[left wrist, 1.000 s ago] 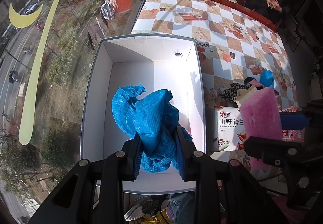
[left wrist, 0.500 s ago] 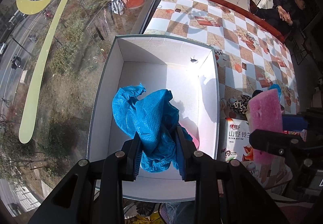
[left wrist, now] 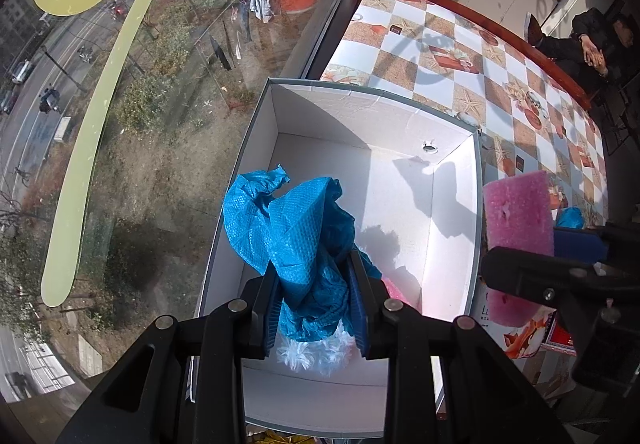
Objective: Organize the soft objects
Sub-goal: 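Lower the blue cloth into the box and open left tool while right tool drops the sponge in, then move left tool to the beige knit sock while right tool approaches the blue cap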
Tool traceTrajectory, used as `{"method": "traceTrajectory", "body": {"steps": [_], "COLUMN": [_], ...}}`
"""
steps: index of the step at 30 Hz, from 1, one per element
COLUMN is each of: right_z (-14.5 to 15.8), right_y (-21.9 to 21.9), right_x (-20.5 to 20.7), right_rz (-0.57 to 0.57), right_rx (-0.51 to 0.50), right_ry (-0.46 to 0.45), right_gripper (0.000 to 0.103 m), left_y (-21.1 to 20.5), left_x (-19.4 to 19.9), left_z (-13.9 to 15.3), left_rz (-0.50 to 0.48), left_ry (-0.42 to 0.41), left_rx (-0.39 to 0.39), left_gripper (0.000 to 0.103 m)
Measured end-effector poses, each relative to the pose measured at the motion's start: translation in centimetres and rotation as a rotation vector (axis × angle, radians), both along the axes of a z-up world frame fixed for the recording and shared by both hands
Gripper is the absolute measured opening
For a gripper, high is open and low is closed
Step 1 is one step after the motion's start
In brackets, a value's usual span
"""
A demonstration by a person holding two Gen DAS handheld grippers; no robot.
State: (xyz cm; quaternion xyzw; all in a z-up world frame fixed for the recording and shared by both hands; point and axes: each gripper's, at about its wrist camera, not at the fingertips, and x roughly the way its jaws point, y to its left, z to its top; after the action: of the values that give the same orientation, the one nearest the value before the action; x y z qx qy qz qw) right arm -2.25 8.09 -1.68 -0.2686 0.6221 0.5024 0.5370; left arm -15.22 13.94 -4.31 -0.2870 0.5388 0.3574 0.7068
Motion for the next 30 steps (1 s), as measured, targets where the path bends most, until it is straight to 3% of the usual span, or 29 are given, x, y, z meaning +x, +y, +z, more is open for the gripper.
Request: {"method": "traceTrajectory", "body": {"steps": [2,4,6,8,9,11,15,17,21,26,30], "right_z": [-0.2,-0.5,-0.6,-0.4,-0.2,0.4,0.9,1.2,2.3,4.0,4.7], "right_y": [0.5,0.9,1.2,1.4,1.3,1.0,0.1,-0.8,-3.8,-8.9,-13.4], "right_x": [0.1,0.2,0.4,0.6,0.9,1.5,3.1,4.2,7.0,12.1,16.4], "right_rz": [-0.003,-0.004,-0.006,-0.012,-0.021,-0.050,-0.099,-0.131,-0.207,-0.349,-0.461], "right_rx": [0.001,0.000,0.007,0.013,0.017,0.041,0.033,0.029,0.022,0.008,-0.014], "right_ry": [0.011,0.026,0.052,0.067,0.063,0.050,0.083,0.093,0.120,0.131,0.128], "right_gripper": [0.047,0.047,0.048,0.053,0.073,0.096,0.096,0.096,0.096,0.096,0.097], "left_y": [-0.1,-0.3,-0.4,-0.7,-0.8,-0.9,-1.5,-2.0,-3.3,-6.4,-9.9], "left_x": [0.1,0.1,0.1,0.0,-0.1,-0.1,0.3,0.6,2.7,7.7,11.9], "left_z": [0.2,0.4,0.6,0.7,0.7,0.5,0.5,1.1,3.1,3.8,2.0], "left_rz": [-0.010,-0.018,-0.024,-0.027,-0.031,-0.039,-0.065,-0.092,-0.177,-0.337,-0.461], "left_ry": [-0.011,-0.021,-0.023,-0.028,-0.038,-0.057,-0.102,-0.166,-0.234,-0.214,-0.125], "left_rx": [0.012,0.022,0.024,0.023,0.018,-0.015,-0.063,-0.095,-0.096,-0.117,-0.141], "left_gripper": [0.038,0.050,0.073,0.082,0.082,0.087,0.089,0.089,0.089,0.089,0.089]}}
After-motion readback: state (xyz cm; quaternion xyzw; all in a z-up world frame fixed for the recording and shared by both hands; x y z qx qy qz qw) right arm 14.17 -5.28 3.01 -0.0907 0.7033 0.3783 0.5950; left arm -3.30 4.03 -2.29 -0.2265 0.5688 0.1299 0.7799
